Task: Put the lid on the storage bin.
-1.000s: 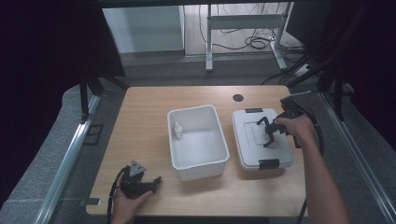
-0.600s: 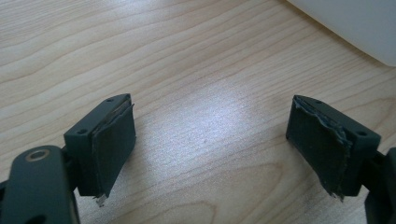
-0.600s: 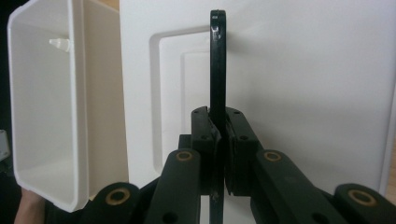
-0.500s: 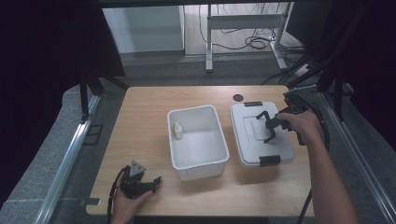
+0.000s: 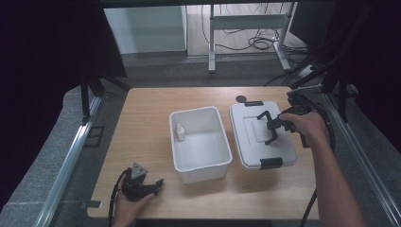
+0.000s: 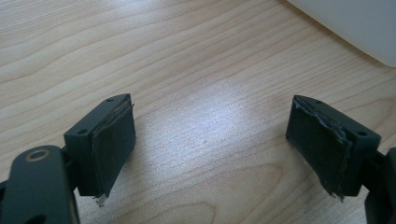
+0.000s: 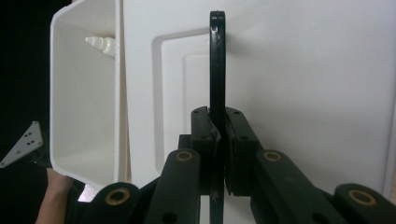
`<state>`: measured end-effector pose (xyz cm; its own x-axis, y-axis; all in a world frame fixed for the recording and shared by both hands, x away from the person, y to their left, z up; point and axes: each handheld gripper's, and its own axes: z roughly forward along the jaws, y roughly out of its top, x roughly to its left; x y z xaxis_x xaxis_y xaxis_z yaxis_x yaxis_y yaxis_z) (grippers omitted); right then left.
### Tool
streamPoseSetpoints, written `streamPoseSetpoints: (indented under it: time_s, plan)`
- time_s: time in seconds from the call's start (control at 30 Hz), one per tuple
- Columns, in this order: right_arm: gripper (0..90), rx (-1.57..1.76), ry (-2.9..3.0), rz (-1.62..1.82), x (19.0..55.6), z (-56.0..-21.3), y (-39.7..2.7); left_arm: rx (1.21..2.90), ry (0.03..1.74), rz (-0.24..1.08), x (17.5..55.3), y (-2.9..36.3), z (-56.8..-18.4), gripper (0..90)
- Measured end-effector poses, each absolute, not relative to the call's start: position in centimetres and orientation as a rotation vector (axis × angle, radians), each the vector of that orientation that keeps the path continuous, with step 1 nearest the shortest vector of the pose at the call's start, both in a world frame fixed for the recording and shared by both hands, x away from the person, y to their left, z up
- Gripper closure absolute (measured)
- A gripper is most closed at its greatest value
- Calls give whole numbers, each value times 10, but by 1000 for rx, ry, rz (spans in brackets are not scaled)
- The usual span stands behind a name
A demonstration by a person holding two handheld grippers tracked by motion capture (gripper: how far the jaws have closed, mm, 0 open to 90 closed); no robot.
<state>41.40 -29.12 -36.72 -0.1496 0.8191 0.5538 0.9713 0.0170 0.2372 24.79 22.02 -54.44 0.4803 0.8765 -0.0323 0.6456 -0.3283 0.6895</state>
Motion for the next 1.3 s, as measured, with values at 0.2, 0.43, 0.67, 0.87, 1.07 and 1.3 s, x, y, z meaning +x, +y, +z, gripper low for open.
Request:
streamPoseSetpoints:
  time_s: [0.2,0.43,0.67,0.87,1.07,1.3]
  plan:
    - [839,-1830,-2034,-854,410,-363,-287,2084,1253,462,248,220,-544,157]
    - [839,-1810,-2045,-844,405,-360,-283,2084,1252,462,248,220,-544,157]
    - [838,-1786,-2053,-855,400,-357,-278,2084,1253,462,248,220,-544,157]
    - [836,-1764,-2065,-865,393,-352,-275,2086,1253,461,248,220,-544,156]
    - [833,-1754,-2061,-879,389,-347,-272,2086,1252,461,248,220,-544,157]
    - [833,-1737,-2061,-882,386,-346,-271,2086,1252,461,248,220,-544,156]
